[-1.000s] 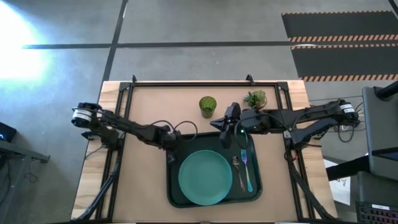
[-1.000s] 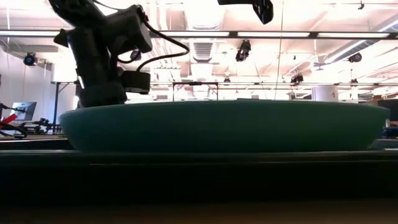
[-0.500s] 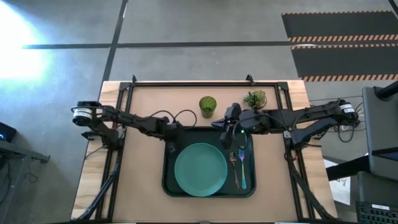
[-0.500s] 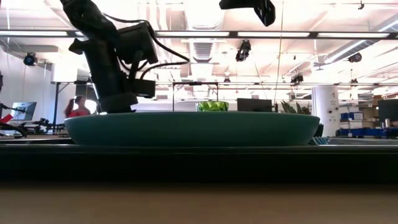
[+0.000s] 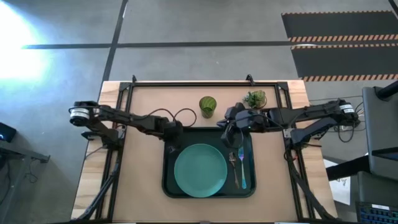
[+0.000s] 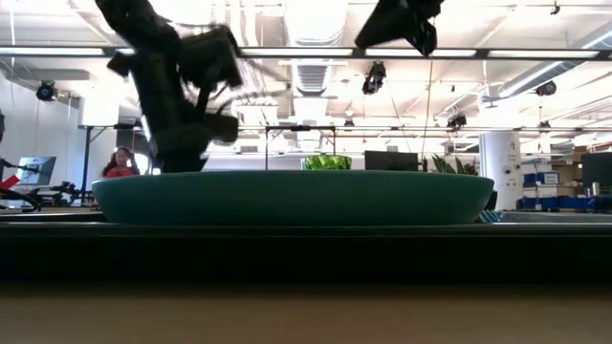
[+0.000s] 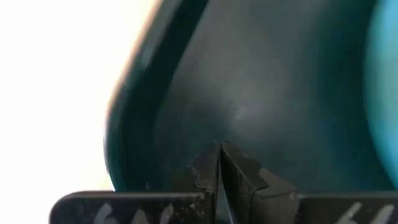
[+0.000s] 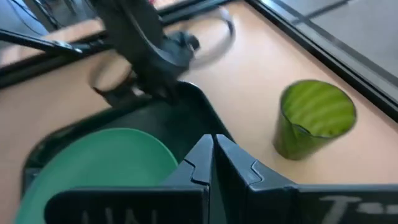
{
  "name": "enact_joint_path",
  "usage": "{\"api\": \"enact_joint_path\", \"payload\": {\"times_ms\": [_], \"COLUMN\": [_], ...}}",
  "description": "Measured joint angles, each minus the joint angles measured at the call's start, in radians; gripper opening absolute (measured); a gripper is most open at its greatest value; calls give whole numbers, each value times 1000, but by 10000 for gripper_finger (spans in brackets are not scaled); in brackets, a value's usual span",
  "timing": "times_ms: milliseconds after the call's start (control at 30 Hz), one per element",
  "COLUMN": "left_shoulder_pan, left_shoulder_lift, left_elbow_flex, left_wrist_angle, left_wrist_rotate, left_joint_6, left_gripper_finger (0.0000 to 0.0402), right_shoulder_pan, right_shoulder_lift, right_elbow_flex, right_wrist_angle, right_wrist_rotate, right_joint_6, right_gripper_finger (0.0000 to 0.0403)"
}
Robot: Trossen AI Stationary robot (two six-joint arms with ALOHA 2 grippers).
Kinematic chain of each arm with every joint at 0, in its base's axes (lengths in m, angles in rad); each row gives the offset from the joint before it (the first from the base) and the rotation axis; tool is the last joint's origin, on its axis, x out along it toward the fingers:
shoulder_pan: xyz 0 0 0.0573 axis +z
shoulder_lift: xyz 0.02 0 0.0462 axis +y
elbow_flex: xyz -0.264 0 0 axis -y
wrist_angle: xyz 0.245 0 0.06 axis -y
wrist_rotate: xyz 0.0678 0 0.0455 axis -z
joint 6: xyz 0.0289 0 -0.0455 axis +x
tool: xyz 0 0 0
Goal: Pick and place plate/cup/fork/spoon on tray
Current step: Move the black tray to the center of the table, then put the drinking glass on the serving tray on the top left of the blue plate
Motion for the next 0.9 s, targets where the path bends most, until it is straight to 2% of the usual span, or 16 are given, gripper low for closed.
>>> {"api": "enact_joint_path", "payload": {"times_ms": [300,433,567,733,900], "left_shoulder_pan": [1,7,23,34,37], "left_shoulder_lift": [-164,-223,-255,-261,-236], "left_elbow_flex": [19,17,18,18,65], "left_wrist_angle": [-16,-13,-6,49,55], "left_wrist_rotate": [-47,-116,-118,-115,-42], "left_joint_6": [11,80,114,269,436], "left_gripper_finger": [0,0,0,0,7], "right_shoulder_pan": [-38,-39,-43,-43,-43], "right_shoulder_lift": [3,25,65,109,110], "right_elbow_flex": [-1,-1,-1,15,92], "right_wrist_angle": [-8,-5,28,10,20], "right_wrist_rotate": [-1,-1,-1,-12,-9], "right_joint_6": [-1,-11,5,99,101], "right_gripper_finger": [9,9,9,9,9]}}
